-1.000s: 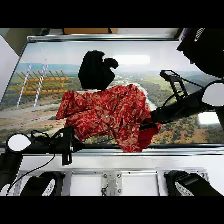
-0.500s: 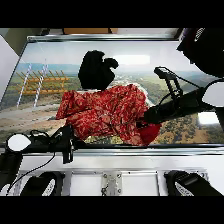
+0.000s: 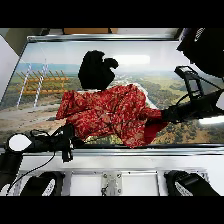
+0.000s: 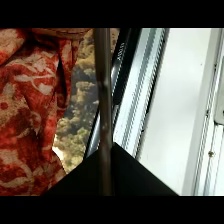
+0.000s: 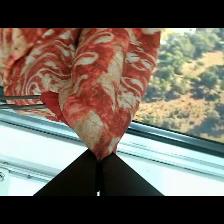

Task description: Fold the clothes and pants, and hang the long-sleeved shirts on hangers.

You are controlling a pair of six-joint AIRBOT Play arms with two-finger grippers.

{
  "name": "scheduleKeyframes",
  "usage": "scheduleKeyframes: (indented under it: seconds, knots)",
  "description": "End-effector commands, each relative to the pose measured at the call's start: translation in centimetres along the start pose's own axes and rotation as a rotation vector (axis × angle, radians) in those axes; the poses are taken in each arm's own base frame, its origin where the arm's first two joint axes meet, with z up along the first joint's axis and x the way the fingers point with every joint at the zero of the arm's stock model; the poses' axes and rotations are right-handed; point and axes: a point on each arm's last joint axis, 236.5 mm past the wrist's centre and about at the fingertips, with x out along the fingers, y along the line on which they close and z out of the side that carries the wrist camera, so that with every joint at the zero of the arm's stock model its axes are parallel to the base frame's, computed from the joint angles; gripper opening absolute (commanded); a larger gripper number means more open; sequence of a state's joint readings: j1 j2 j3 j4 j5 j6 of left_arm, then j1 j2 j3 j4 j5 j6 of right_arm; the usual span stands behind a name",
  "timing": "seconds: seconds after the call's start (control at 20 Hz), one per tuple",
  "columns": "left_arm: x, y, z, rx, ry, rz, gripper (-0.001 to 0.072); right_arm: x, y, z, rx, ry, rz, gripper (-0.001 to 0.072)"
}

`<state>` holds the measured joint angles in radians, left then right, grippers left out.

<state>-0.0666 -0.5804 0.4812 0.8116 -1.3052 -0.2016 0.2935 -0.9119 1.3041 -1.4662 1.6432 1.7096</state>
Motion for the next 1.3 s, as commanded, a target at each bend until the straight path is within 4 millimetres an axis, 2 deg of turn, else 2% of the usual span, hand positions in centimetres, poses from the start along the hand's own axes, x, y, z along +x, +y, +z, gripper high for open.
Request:
scheduleKeyframes:
  seconds: [0.0,0.25,0.55,1.0,1.25]
  knots:
    - [0.0,0.2,-0.2,-0.006,0.007,0.009,0.0011,-0.3,-1.6,-0.5,0.02,0.017,-0.057,0.0006]
    - [0.0,0.2,-0.2,-0.006,0.007,0.009,0.0011,-0.4,-3.2,-0.8,0.028,0.026,-0.124,0.0006]
    - [0.0,0.2,-0.1,-0.006,0.006,0.008,0.0011,-0.4,-3.2,-1.0,0.005,0.036,-0.124,0.0005]
    - [0.0,-0.1,0.1,0.003,-0.003,-0.002,0.0011,0.9,0.9,0.4,-0.027,0.021,0.047,0.0006]
    - [0.0,-0.1,0.1,0.003,-0.004,-0.005,0.0011,1.5,3.3,2.3,-0.056,-0.041,0.122,0.0005]
